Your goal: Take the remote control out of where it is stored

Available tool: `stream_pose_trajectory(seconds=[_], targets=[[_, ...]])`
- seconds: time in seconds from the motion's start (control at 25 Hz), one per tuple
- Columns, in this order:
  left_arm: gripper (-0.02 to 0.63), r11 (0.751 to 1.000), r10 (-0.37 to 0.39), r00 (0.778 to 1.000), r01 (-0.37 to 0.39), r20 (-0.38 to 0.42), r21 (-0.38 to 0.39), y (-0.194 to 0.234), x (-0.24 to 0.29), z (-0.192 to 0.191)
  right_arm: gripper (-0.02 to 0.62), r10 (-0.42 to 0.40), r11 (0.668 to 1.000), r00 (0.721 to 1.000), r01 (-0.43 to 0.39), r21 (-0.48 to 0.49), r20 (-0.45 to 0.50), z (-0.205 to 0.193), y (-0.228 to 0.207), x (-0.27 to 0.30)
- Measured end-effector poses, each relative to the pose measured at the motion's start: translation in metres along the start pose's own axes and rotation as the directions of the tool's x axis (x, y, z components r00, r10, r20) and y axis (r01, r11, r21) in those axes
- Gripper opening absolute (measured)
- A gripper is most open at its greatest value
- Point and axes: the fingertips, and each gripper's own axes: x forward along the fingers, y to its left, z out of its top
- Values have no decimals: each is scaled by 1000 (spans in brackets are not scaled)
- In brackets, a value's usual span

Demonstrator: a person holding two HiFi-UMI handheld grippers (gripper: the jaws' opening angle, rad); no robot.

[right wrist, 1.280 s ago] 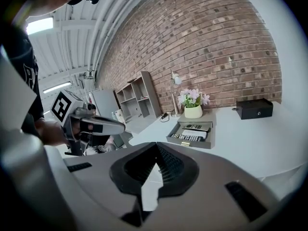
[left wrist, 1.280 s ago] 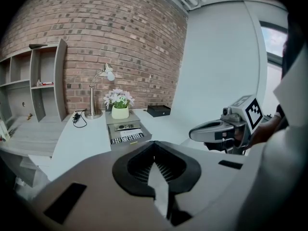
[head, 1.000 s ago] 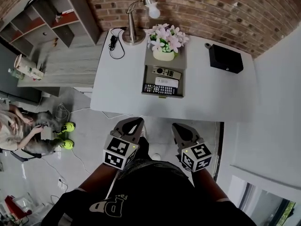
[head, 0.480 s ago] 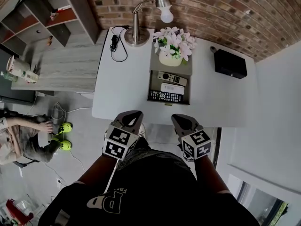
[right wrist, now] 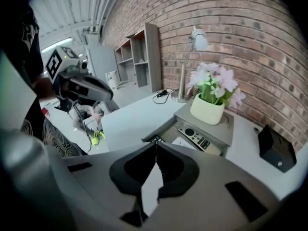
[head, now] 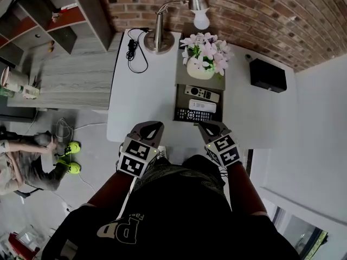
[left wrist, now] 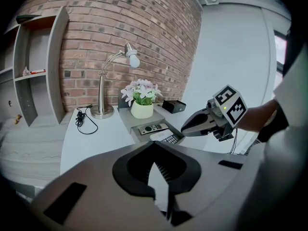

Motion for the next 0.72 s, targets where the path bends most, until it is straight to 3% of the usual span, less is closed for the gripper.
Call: stream_pose_trajectory(seconds=[0.24,0.36,0.44,0.56,0.72], targets=[[7,1000,7,1000,-7,-9,-24,6,7,-1,6,93,973,984,-122,-195,-153,4,1,46],[7,998,33,999,-33,3,-60,11,6,1,8,121,929,959,-201,-310,-258,-3,-3,70],[7,995,56,998,-55,7,-87,15,5,1,9,141,882,932,-271,-386,-334,-8,-5,84],[7,988,94,996,-93,6,-125,24,4,-2,74,186,819,877,-388,-423,-443,-16,-5,102],[6,975,145,989,-141,8,-174,34,1,-5,134,223,770,813,-485,-415,-537,-23,-5,118]])
